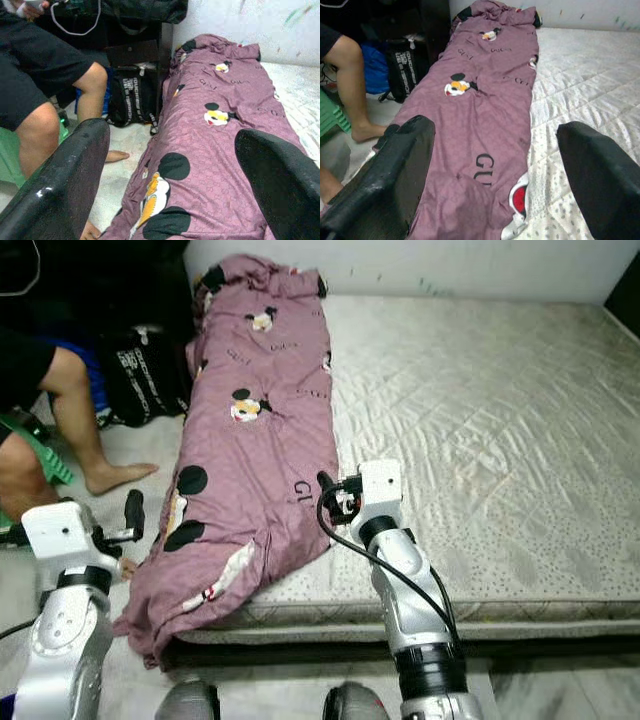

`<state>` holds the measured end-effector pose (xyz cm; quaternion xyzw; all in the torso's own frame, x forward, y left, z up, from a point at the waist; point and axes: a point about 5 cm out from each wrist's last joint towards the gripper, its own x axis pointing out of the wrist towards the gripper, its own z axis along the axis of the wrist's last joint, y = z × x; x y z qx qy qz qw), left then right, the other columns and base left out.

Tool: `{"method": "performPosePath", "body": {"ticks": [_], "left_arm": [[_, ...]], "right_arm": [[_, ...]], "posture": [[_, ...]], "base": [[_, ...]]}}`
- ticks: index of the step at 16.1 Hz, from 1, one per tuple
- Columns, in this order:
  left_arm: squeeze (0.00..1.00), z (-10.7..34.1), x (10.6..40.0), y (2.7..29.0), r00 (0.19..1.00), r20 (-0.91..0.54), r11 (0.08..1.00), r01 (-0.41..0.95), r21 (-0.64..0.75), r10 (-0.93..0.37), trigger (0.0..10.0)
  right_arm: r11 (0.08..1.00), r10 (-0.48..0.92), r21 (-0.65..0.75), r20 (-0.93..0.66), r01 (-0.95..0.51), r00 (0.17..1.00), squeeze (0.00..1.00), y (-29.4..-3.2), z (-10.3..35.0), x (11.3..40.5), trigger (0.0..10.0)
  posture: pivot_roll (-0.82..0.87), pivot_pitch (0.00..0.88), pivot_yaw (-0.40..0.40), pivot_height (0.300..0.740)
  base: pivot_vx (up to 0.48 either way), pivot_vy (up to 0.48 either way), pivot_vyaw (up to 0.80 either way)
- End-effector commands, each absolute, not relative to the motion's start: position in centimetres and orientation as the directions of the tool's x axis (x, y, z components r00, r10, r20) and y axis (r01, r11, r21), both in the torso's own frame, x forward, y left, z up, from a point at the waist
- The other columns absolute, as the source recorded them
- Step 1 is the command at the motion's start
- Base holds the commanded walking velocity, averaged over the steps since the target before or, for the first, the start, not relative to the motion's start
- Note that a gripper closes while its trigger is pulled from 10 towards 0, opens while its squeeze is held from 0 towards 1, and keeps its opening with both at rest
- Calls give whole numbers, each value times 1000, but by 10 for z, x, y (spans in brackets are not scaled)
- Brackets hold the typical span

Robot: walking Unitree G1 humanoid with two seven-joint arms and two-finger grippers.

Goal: Clean up the room

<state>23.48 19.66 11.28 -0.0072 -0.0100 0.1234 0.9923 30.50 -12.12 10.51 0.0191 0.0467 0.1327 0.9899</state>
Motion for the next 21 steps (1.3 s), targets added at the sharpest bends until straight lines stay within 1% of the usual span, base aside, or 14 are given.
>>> {"method": "performPosePath", "body": {"ticks": [1, 9, 17, 19, 21], "left_arm": [[0, 114, 235, 200, 965, 13, 965, -262, -17, 262, 10000], [0, 117, 239, 197, 965, 23, 965, -263, -16, 263, 10000], [0, 115, 240, 197, 963, 15, 963, -269, -15, 269, 10000], [0, 115, 241, 196, 963, 13, 963, -268, -17, 268, 10000], [0, 115, 242, 195, 964, 15, 964, -266, -19, 266, 10000]], "right_arm": [[963, 267, 49, -79, -263, 961, 0, -123, 109, 305, 10000], [961, 277, 53, -90, -273, 957, 0, -122, 109, 307, 10000], [956, 293, 48, -115, -289, 949, 0, -119, 106, 308, 10000], [955, 297, 48, -115, -293, 948, 0, -119, 106, 307, 10000], [954, 301, 48, -117, -297, 946, 0, -119, 105, 308, 10000]], "posture": [[80, 119, -33, 650], [79, 121, -35, 555], [77, 125, -38, 555], [77, 125, -38, 535], [74, 123, -36, 505]], "base": [[0, 0, 0], [0, 0, 0], [0, 0, 0], [0, 0, 0], [0, 0, 0]]}}
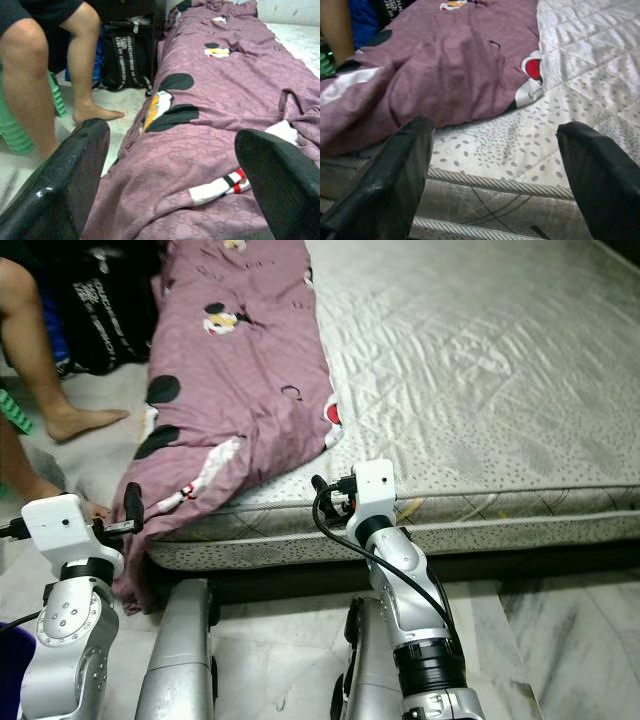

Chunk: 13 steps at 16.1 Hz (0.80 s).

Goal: Clean up the room

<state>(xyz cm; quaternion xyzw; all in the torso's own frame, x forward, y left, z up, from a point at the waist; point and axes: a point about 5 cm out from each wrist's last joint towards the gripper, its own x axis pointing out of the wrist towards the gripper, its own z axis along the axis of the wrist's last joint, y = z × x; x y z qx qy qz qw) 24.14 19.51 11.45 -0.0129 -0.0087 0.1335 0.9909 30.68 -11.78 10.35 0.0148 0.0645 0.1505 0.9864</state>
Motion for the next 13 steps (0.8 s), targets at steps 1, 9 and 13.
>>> {"method": "performPosePath", "body": {"ticks": [1, 9, 13], "left_arm": [[0, 115, 243, 195, 964, 17, 964, -264, -20, 265, 10000], [0, 118, 244, 190, 975, 39, 975, -219, -35, 221, 10000], [0, 117, 245, 189, 977, 39, 977, -208, -34, 210, 10000]], "right_arm": [[954, 301, 49, -118, -297, 946, 0, -119, 105, 308, 10000], [951, 310, 40, -127, -307, 942, 0, -116, 104, 308, 10000], [954, 301, 40, -118, -299, 946, 0, -117, 105, 309, 10000]], "posture": [[74, 123, -36, 500], [76, 111, -34, 500], [76, 108, -33, 500]], "base": [[0, 0, 0], [0, 0, 0], [302, 0, 0]]}}
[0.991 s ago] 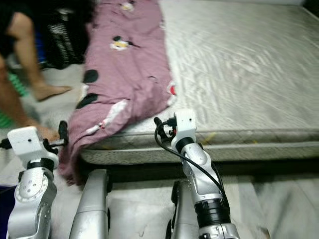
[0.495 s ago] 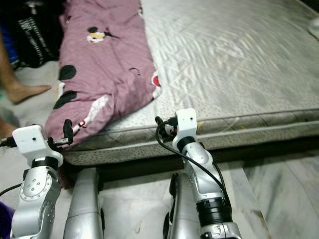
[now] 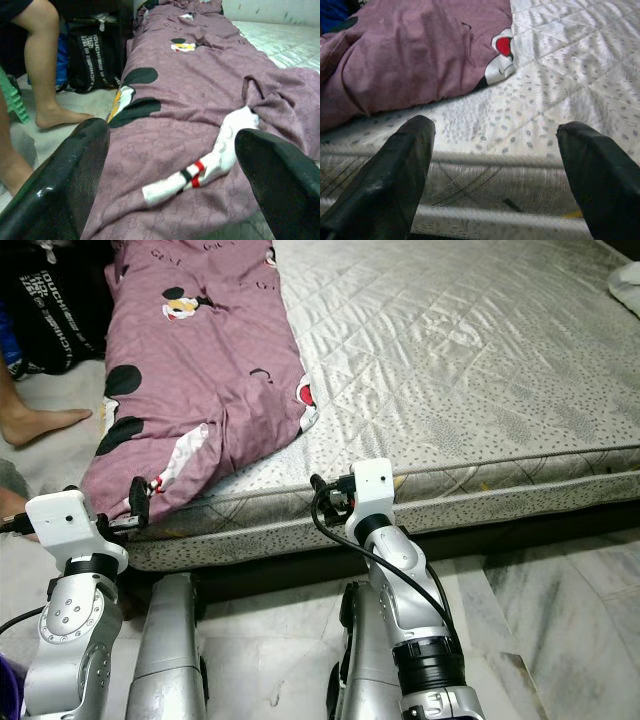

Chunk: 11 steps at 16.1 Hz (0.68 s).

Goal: Clean up the room

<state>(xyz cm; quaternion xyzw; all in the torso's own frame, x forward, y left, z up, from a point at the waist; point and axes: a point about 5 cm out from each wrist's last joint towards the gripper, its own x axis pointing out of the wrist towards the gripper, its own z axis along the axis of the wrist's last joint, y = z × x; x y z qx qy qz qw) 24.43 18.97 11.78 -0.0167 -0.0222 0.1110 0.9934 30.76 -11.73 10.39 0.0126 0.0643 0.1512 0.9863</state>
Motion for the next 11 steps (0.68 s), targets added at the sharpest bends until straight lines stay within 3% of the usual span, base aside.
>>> {"method": "performPosePath", "body": {"ticks": [1, 6, 11], "left_arm": [[0, 117, 245, 189, 978, 37, 978, -204, -34, 206, 10000], [0, 117, 246, 188, 979, 33, 980, -198, -35, 199, 10000], [0, 113, 252, 185, 978, 6, 976, -209, -58, 210, 10000]], "right_arm": [[954, 301, 40, -114, -298, 947, 0, -117, 105, 309, 10000], [955, 296, 39, -103, -293, 950, 0, -117, 107, 309, 10000], [956, 292, 39, -103, -290, 951, 0, -117, 108, 310, 10000]], "posture": [[76, 108, -33, 500], [75, 111, -31, 500], [74, 111, -35, 500]], "base": [[315, 0, 0], [320, 0, 0], [0, 0, 0]]}}
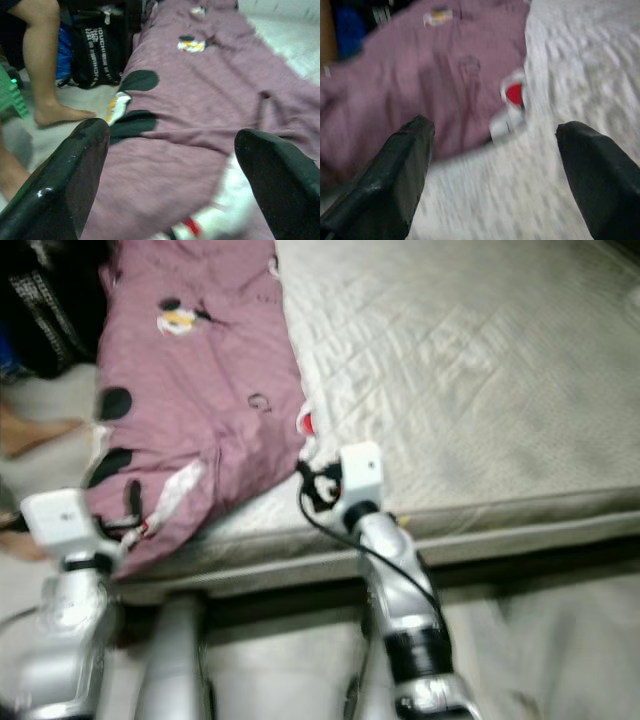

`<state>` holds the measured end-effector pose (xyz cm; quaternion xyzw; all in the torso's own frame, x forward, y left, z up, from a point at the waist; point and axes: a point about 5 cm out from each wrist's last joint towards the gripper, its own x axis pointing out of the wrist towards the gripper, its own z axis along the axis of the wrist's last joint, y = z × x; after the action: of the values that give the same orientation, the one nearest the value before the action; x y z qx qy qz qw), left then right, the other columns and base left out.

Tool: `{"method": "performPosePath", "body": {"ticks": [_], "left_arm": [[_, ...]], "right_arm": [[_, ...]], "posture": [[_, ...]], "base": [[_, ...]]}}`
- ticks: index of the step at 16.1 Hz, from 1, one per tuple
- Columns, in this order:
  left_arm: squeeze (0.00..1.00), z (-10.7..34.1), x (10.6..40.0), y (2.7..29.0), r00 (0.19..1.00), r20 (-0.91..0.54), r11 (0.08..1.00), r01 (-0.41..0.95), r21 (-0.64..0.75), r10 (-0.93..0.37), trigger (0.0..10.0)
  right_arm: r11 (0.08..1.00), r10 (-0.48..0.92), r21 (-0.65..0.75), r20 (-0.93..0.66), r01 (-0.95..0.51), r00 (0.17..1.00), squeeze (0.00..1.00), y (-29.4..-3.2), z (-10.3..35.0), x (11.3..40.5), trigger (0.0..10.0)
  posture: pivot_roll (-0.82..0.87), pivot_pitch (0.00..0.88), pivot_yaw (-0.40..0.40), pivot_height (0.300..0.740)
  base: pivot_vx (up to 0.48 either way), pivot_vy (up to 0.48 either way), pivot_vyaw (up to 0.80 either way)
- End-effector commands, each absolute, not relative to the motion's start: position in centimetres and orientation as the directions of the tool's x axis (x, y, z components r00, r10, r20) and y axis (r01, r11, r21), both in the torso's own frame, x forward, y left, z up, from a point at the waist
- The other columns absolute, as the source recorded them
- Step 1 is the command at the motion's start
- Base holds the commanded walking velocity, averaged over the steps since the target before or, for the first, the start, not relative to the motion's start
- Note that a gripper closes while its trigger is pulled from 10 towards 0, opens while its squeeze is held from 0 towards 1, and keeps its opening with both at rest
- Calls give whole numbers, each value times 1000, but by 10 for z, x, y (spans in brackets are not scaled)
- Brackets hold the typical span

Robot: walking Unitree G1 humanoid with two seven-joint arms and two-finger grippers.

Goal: Clean up the room

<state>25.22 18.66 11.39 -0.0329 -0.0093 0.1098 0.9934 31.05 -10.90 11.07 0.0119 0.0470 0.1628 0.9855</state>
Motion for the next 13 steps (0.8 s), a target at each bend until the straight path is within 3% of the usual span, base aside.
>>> {"method": "performPosePath", "body": {"ticks": [1, 6, 9, 13], "left_arm": [[0, 113, 253, 185, 977, 6, 975, -215, -63, 215, 10000], [0, 108, 265, 188, 958, -42, 953, -286, -96, 283, 10000], [0, 107, 271, 189, 953, -52, 948, -302, -96, 299, 10000], [0, 108, 278, 215, 899, -57, 895, -437, -87, 434, 10000]], "right_arm": [[956, 292, 39, -103, -290, 951, 0, -117, 108, 311, 10000], [962, 272, 44, -105, -268, 957, 0, -122, 108, 311, 10000], [970, 241, 15, -106, -241, 965, 0, -137, 109, 309, 10000], [977, 192, -69, -129, -202, 973, 0, -164, 105, 301, 10000]], "posture": [[71, 111, -37, 500], [63, 112, -40, 500], [48, 113, -38, 500], [8, 120, -37, 500]], "base": [[0, 0, 0], [0, 0, 0], [0, 0, -406], [0, 0, 0]]}}
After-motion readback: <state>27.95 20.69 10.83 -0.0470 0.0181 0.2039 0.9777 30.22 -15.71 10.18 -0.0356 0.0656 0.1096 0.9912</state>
